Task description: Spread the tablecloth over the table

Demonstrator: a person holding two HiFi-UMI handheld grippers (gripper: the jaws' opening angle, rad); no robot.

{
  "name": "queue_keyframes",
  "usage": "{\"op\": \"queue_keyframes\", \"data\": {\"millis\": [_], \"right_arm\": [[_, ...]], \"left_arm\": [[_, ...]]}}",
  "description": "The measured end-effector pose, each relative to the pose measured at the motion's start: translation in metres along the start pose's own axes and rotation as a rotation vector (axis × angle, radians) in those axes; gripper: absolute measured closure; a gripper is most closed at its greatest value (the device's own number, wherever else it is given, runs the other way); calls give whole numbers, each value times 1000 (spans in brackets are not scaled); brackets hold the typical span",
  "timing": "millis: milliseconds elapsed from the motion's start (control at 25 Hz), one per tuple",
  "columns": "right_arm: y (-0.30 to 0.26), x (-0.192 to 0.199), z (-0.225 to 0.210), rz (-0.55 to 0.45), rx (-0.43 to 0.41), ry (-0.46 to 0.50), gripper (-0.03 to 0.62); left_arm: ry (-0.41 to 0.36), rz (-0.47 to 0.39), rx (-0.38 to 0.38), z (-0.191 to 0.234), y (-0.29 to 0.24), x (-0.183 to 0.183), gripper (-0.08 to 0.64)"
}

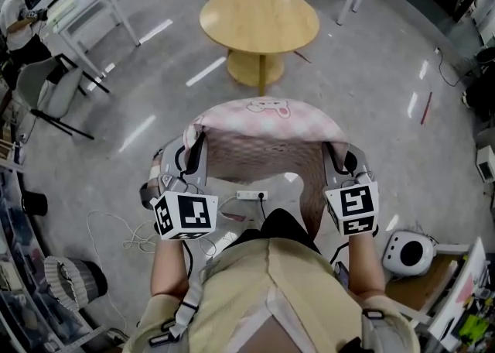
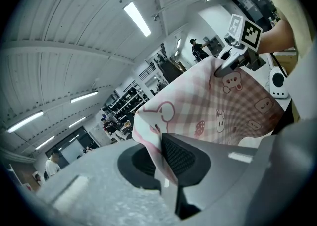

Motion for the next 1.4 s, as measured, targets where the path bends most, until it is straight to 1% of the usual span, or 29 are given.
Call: {"op": "queue_keyframes", "data": {"millis": [120, 280, 440, 600, 640, 760, 840, 1000, 1160, 1240, 1400], "right_arm": [[-10, -5, -6, 3, -12, 11, 577], [-31, -6, -29, 3, -23, 12, 577], [-56, -9, -56, -4, -58, 21, 578], [-63, -4, -67, -5, -95, 43, 578], [-70, -5, -79, -8, -109, 49, 578], [-105, -15, -131, -13, -154, 55, 580], [-120, -18, -152, -14, -167, 52, 580], [-126, -12, -152, -37, -188, 54, 581], [-131, -11, -155, -90, -182, 104, 580], [-138, -18, -165, -110, -176, 114, 578], [-153, -46, -192, -141, -167, 148, 577]], "left_arm": [[-14, 10, -3, 4, -9, -2, 534], [-24, 22, -1, 7, -36, -13, 532], [-20, 43, -23, 14, -70, -25, 534], [-16, 60, -18, 9, -81, -29, 533], [-20, 66, -17, 12, -91, -35, 532], [-30, 96, -26, 24, -142, -67, 531], [-34, 110, -37, 28, -162, -79, 531], [-62, 123, -59, 24, -161, -77, 529], [-93, 109, -91, 24, -161, -79, 528], [-100, 107, -98, 30, -167, -87, 528], [-112, 117, -113, 56, -185, -112, 526]]}}
Point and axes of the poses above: the fingertips, and each gripper's own axes: y backward along the fingers, z to its left, x out of its underside, the point moved 7 cm from there along y, backward along the fingers, and after that the axes turned 3 degrees about z, right-handed, at the moved point
